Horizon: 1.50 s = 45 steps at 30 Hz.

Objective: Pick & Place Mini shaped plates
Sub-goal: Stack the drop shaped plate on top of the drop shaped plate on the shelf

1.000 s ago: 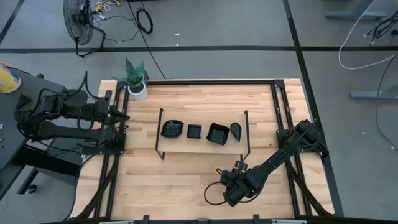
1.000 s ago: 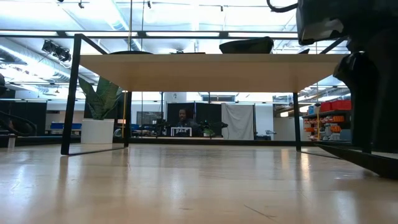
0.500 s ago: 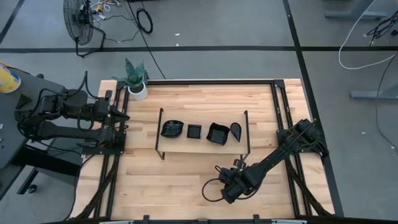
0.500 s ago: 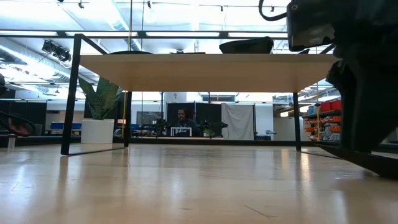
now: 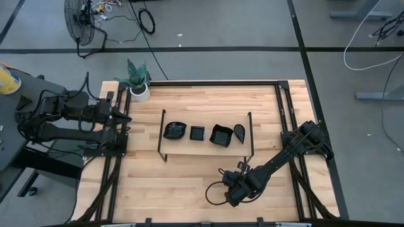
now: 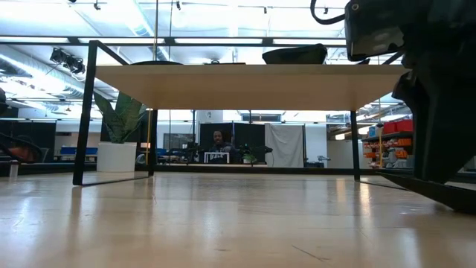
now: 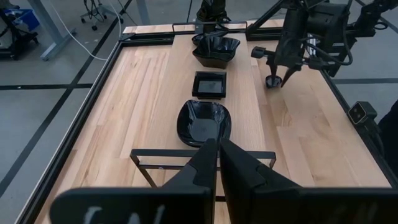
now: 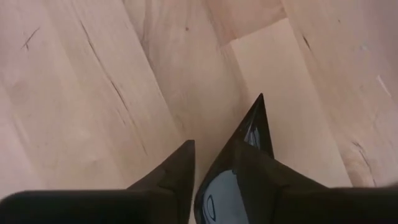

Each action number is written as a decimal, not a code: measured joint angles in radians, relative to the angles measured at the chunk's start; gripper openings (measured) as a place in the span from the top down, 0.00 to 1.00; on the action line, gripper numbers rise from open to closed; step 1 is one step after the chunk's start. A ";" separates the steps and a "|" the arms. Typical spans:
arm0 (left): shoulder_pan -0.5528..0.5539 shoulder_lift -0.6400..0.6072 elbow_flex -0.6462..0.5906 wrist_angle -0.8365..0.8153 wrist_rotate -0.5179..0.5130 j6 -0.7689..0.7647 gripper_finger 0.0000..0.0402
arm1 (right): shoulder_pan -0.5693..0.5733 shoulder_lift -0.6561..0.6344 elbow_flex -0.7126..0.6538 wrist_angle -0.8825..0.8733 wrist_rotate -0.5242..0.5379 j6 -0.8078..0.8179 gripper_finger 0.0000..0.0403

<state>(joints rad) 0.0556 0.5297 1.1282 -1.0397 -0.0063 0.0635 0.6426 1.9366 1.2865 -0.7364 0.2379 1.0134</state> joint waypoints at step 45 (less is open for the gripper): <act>0.000 0.000 0.000 0.000 0.000 0.000 0.94 | 0.092 -0.001 0.108 -0.112 0.078 0.069 0.78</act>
<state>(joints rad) 0.0555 0.5300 1.1282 -1.0401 -0.0063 0.0632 0.7347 1.9358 1.3941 -0.8486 0.3155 1.0821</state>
